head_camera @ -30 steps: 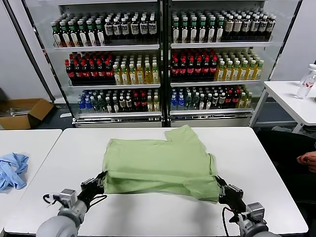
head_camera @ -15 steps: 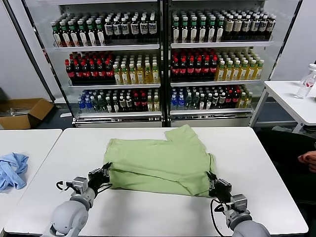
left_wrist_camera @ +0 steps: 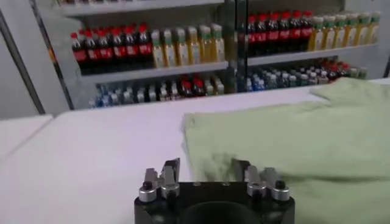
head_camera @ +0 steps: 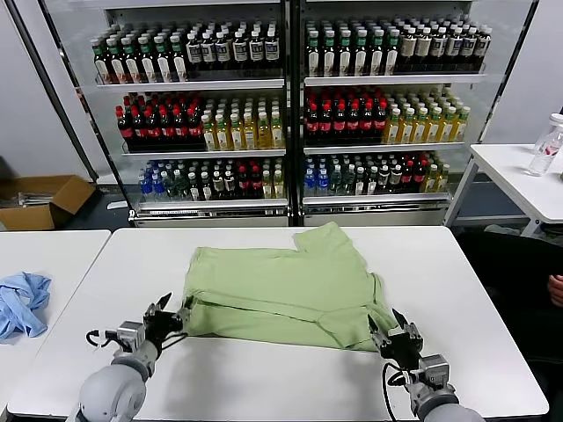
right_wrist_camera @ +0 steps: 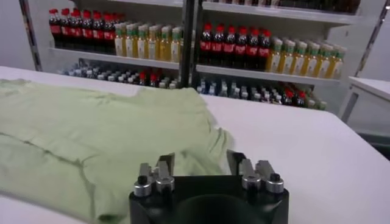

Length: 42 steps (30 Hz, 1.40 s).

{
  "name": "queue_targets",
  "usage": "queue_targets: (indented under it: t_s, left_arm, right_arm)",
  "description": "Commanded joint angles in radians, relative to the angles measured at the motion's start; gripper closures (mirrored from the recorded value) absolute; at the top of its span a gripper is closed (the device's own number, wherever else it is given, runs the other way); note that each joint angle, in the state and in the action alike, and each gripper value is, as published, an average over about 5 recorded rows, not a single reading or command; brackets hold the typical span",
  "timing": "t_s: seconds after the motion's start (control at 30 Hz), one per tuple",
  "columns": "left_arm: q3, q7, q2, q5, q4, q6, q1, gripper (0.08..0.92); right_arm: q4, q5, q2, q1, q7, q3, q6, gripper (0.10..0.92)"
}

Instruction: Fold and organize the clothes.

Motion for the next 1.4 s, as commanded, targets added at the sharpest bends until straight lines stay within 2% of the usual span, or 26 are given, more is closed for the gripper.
queue_targets:
  t_s: [0.03, 0.13, 0.23, 0.3, 0.4, 0.8, 0.97, 1.07, 1.17, 1.27, 1.4]
  left_arm:
    - [-0.021, -0.063, 0.004, -0.044, -0.074, 0.088, 0.111, 0.312]
    - [-0.028, -0.077, 0.010, -0.050, -0.068, 0.115, 0.109, 0.232]
    - [-0.029, -0.074, 0.012, -0.061, -0.065, 0.123, 0.106, 0.191]
    - [-0.026, -0.070, 0.011, -0.071, -0.063, 0.123, 0.100, 0.199]
    - [-0.020, -0.062, 0.008, -0.085, -0.060, 0.124, 0.090, 0.262]
    - [-0.001, -0.022, -0.002, -0.100, -0.052, 0.124, 0.076, 0.607]
    - [-0.044, -0.007, 0.018, -0.119, -0.160, 0.104, 0.166, 0.754]
    - [-0.116, -0.001, 0.045, -0.137, -0.274, 0.111, 0.286, 0.840]
    - [-0.185, 0.015, 0.064, -0.140, -0.343, 0.114, 0.414, 0.899]
    - [-0.234, 0.023, 0.070, -0.122, -0.383, 0.114, 0.518, 0.911]
    - [-0.264, 0.022, 0.068, -0.098, -0.412, 0.116, 0.582, 0.911]
  right_arm:
    - [-0.022, 0.008, 0.023, -0.040, 0.030, -0.013, -0.005, 0.232]
    - [-0.036, 0.020, 0.027, -0.028, 0.032, -0.019, -0.014, 0.211]
    - [-0.043, 0.040, 0.032, -0.018, 0.031, -0.023, -0.020, 0.255]
    - [-0.046, 0.048, 0.035, -0.014, 0.029, -0.023, -0.021, 0.310]
    - [-0.047, 0.053, 0.037, -0.012, 0.028, -0.024, -0.021, 0.397]
    - [-0.048, 0.078, 0.039, -0.003, 0.023, -0.017, -0.024, 0.726]
    - [0.046, 0.096, 0.016, -0.068, 0.006, 0.038, -0.031, 0.868]
    - [0.148, 0.109, -0.014, -0.170, -0.019, 0.110, -0.033, 0.903]
    - [0.219, 0.079, -0.029, -0.297, -0.034, 0.153, -0.019, 0.904]
    - [0.252, 0.012, -0.026, -0.390, -0.036, 0.150, 0.010, 0.904]
    - [0.277, -0.044, -0.016, -0.452, -0.032, 0.137, 0.033, 0.904]
